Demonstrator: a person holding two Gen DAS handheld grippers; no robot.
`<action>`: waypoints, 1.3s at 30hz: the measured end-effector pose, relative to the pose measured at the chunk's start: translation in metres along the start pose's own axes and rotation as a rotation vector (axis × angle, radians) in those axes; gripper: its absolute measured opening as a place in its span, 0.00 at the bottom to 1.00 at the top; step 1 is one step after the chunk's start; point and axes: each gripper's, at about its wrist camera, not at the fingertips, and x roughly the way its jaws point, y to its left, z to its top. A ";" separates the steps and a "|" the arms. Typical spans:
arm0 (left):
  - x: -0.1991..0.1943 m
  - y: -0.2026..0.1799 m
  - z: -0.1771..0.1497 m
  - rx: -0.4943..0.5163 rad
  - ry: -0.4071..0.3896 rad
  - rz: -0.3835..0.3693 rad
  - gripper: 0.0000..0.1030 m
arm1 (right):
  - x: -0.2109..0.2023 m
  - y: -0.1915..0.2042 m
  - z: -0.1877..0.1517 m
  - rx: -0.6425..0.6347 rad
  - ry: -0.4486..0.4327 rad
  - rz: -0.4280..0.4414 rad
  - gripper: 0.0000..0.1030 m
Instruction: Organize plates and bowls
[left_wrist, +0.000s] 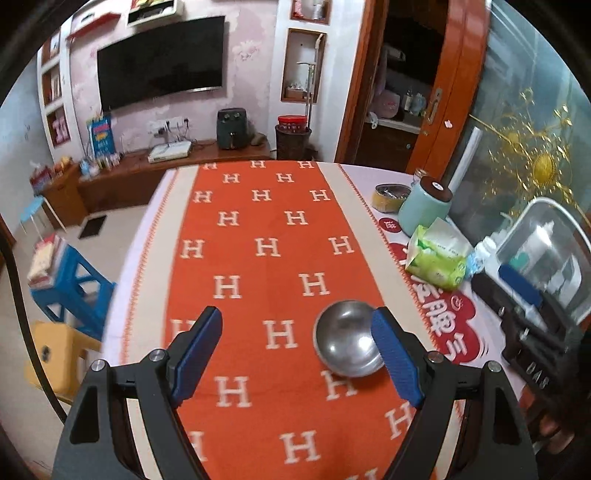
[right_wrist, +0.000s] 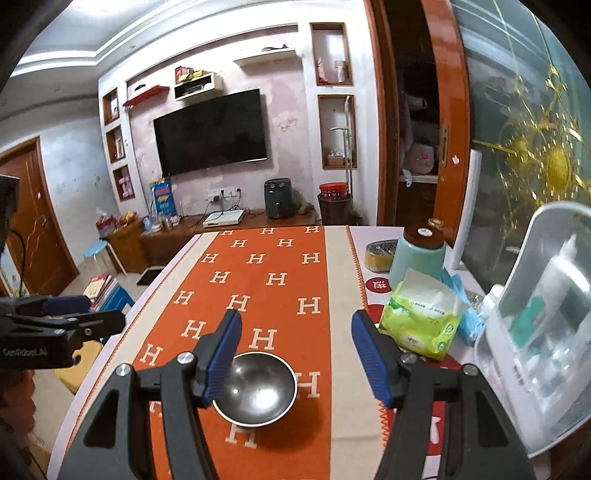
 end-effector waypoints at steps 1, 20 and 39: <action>0.008 0.001 -0.003 -0.015 0.003 -0.009 0.79 | 0.003 -0.001 -0.003 0.008 -0.002 0.001 0.60; 0.148 0.020 -0.067 -0.233 0.211 -0.148 0.78 | 0.098 -0.016 -0.081 0.162 0.204 0.064 0.60; 0.172 0.006 -0.090 -0.283 0.268 -0.256 0.24 | 0.121 -0.012 -0.111 0.235 0.332 0.112 0.21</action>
